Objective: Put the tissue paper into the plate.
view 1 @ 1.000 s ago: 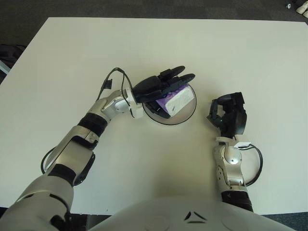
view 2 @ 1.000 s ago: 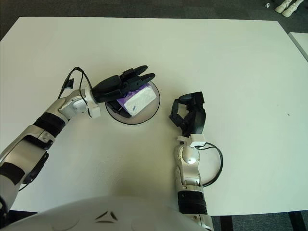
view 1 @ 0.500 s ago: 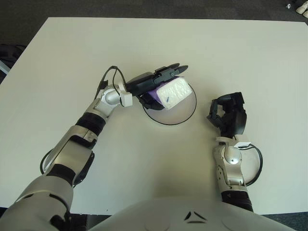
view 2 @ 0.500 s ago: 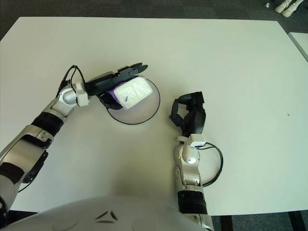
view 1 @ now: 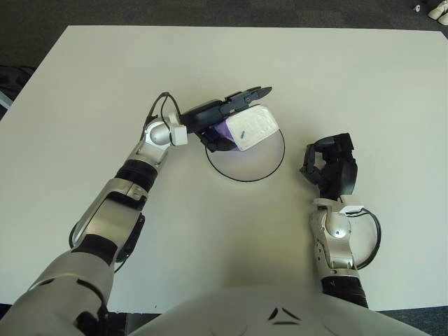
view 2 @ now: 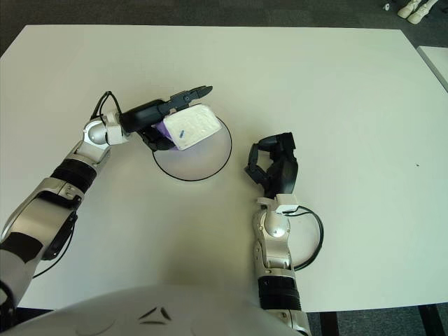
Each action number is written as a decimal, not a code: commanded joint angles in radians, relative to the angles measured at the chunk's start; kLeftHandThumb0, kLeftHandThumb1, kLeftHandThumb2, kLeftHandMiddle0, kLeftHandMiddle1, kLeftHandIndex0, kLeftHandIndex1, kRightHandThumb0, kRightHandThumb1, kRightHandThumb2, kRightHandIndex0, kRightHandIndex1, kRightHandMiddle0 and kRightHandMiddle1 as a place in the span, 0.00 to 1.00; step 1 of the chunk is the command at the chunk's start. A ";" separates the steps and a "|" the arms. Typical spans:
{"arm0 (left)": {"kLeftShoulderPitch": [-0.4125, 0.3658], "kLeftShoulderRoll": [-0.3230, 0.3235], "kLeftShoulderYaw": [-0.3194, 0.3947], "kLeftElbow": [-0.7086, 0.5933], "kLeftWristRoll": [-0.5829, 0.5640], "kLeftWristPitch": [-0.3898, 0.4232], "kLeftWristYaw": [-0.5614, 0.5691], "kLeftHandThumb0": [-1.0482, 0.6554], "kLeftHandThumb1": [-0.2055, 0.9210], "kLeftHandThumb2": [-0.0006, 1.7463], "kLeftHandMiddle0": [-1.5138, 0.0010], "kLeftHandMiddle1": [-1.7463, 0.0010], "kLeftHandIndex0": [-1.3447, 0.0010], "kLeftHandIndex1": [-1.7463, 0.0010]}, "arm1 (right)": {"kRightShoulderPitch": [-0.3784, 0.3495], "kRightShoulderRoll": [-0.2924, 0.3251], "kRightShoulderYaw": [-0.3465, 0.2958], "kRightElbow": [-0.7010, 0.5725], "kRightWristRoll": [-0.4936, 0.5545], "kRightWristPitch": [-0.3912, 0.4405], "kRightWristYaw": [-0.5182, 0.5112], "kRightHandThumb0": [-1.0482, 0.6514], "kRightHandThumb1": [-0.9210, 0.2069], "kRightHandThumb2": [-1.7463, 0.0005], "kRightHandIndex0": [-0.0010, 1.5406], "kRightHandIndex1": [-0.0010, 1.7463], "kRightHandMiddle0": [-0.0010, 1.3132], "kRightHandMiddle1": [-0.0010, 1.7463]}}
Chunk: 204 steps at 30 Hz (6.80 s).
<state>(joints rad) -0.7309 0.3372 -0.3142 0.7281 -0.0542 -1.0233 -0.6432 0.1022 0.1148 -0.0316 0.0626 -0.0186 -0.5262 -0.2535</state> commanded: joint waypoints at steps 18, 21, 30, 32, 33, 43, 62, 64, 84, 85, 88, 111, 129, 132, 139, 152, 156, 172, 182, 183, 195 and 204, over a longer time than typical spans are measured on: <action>-0.045 0.052 0.021 -0.097 0.469 -0.055 0.192 0.00 1.00 0.27 1.00 1.00 1.00 1.00 | 0.045 0.039 -0.015 0.085 0.026 0.019 -0.004 0.37 0.32 0.42 0.41 0.93 0.32 1.00; -0.071 0.067 0.003 -0.098 0.561 -0.074 0.235 0.00 1.00 0.26 1.00 1.00 1.00 1.00 | 0.045 0.040 -0.015 0.083 0.026 0.020 -0.005 0.37 0.32 0.42 0.41 0.93 0.32 1.00; -0.149 0.115 -0.065 -0.101 0.750 -0.116 0.308 0.00 1.00 0.23 1.00 1.00 1.00 1.00 | 0.047 0.040 -0.012 0.078 0.016 0.027 -0.014 0.37 0.32 0.42 0.41 0.93 0.32 1.00; -0.160 0.126 -0.077 -0.111 0.779 -0.119 0.318 0.00 1.00 0.24 1.00 1.00 1.00 1.00 | 0.047 0.040 -0.012 0.078 0.013 0.028 -0.016 0.37 0.32 0.42 0.41 0.93 0.32 1.00; -0.166 0.131 -0.082 -0.120 0.801 -0.121 0.330 0.00 1.00 0.23 1.00 1.00 1.00 1.00 | 0.047 0.040 -0.011 0.078 0.012 0.027 -0.018 0.37 0.32 0.42 0.41 0.93 0.32 1.00; -0.208 0.138 -0.136 -0.135 0.920 -0.092 0.409 0.00 1.00 0.19 1.00 1.00 1.00 1.00 | 0.043 0.040 -0.007 0.082 0.006 0.022 -0.025 0.37 0.33 0.41 0.42 0.93 0.33 1.00; -0.252 0.159 -0.209 -0.131 0.878 -0.035 0.317 0.00 1.00 0.30 1.00 1.00 1.00 1.00 | 0.042 0.042 -0.004 0.087 0.003 0.013 -0.029 0.37 0.33 0.41 0.42 0.93 0.33 1.00; -0.255 0.161 -0.212 -0.129 0.854 -0.029 0.289 0.00 1.00 0.31 1.00 1.00 1.00 1.00 | 0.043 0.042 -0.004 0.087 0.003 0.011 -0.029 0.37 0.33 0.41 0.42 0.93 0.33 1.00; -0.221 0.094 -0.061 0.094 0.145 0.035 -0.022 0.00 1.00 0.26 1.00 1.00 1.00 1.00 | 0.040 0.042 -0.010 0.091 0.027 0.014 -0.008 0.37 0.32 0.42 0.41 0.93 0.32 1.00; -0.215 0.092 -0.045 0.104 0.117 0.043 -0.035 0.00 1.00 0.26 1.00 1.00 1.00 1.00 | 0.040 0.042 -0.010 0.090 0.026 0.015 -0.009 0.37 0.32 0.42 0.41 0.93 0.32 1.00; -0.199 0.088 -0.003 0.122 0.042 0.058 -0.069 0.00 1.00 0.26 1.00 1.00 1.00 1.00 | 0.040 0.043 -0.011 0.089 0.024 0.019 -0.011 0.37 0.32 0.42 0.41 0.93 0.32 1.00; 0.013 -0.111 0.342 -0.136 -0.334 0.581 0.007 0.12 1.00 0.54 0.97 0.84 1.00 0.78 | 0.037 0.045 -0.008 0.088 0.026 0.015 -0.003 0.37 0.32 0.42 0.41 0.94 0.32 1.00; 0.126 -0.210 0.449 -0.191 -0.268 0.598 0.241 0.24 1.00 0.53 0.95 0.52 1.00 0.26 | 0.049 0.044 -0.008 0.074 0.022 0.033 -0.004 0.38 0.31 0.43 0.40 0.94 0.32 1.00; 0.143 -0.228 0.464 -0.199 -0.277 0.605 0.267 0.25 1.00 0.51 0.94 0.51 1.00 0.24 | 0.048 0.044 -0.008 0.075 0.021 0.033 -0.004 0.38 0.31 0.43 0.40 0.94 0.32 1.00; 0.205 -0.292 0.497 -0.222 -0.292 0.594 0.329 0.31 0.96 0.56 0.94 0.49 0.99 0.23 | 0.043 0.043 -0.011 0.087 0.022 0.030 -0.005 0.38 0.31 0.42 0.40 0.94 0.32 1.00; 0.296 -0.369 0.505 -0.263 -0.228 0.549 0.443 0.38 0.86 0.70 0.92 0.48 1.00 0.24 | 0.040 0.041 -0.013 0.087 0.024 0.035 -0.004 0.37 0.32 0.42 0.40 0.94 0.32 1.00; 0.334 -0.398 0.503 -0.245 -0.219 0.509 0.454 0.38 0.85 0.72 0.93 0.48 1.00 0.25 | 0.039 0.040 -0.014 0.088 0.024 0.036 -0.004 0.37 0.32 0.42 0.40 0.94 0.32 1.00; 0.380 -0.445 0.548 -0.207 -0.332 0.548 0.413 0.40 0.81 0.75 0.93 0.48 1.00 0.27 | 0.040 0.038 -0.012 0.084 0.024 0.044 0.003 0.37 0.32 0.42 0.42 0.94 0.32 1.00; 0.430 -0.478 0.561 -0.204 -0.399 0.576 0.353 0.40 0.82 0.76 0.92 0.48 1.00 0.26 | 0.044 0.041 -0.012 0.078 0.026 0.052 0.002 0.37 0.32 0.42 0.41 0.94 0.32 1.00; 0.438 -0.480 0.559 -0.206 -0.397 0.576 0.350 0.40 0.82 0.76 0.92 0.48 1.00 0.26 | 0.045 0.041 -0.011 0.077 0.026 0.051 0.002 0.37 0.32 0.42 0.41 0.94 0.32 1.00; 0.524 -0.491 0.526 -0.247 -0.272 0.546 0.419 0.40 0.83 0.76 0.91 0.47 1.00 0.26 | 0.041 0.040 -0.018 0.084 0.024 0.044 -0.005 0.37 0.33 0.41 0.42 0.95 0.33 1.00; 0.586 -0.486 0.491 -0.284 -0.082 0.548 0.591 0.41 0.81 0.77 0.89 0.46 1.00 0.24 | 0.039 0.034 -0.018 0.086 0.025 0.034 0.000 0.37 0.34 0.40 0.42 0.95 0.34 1.00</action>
<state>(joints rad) -0.2812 -0.1369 0.1803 0.4055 -0.2048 -0.4783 -0.1293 0.0894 0.1152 -0.0358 0.0759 -0.0182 -0.5153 -0.2520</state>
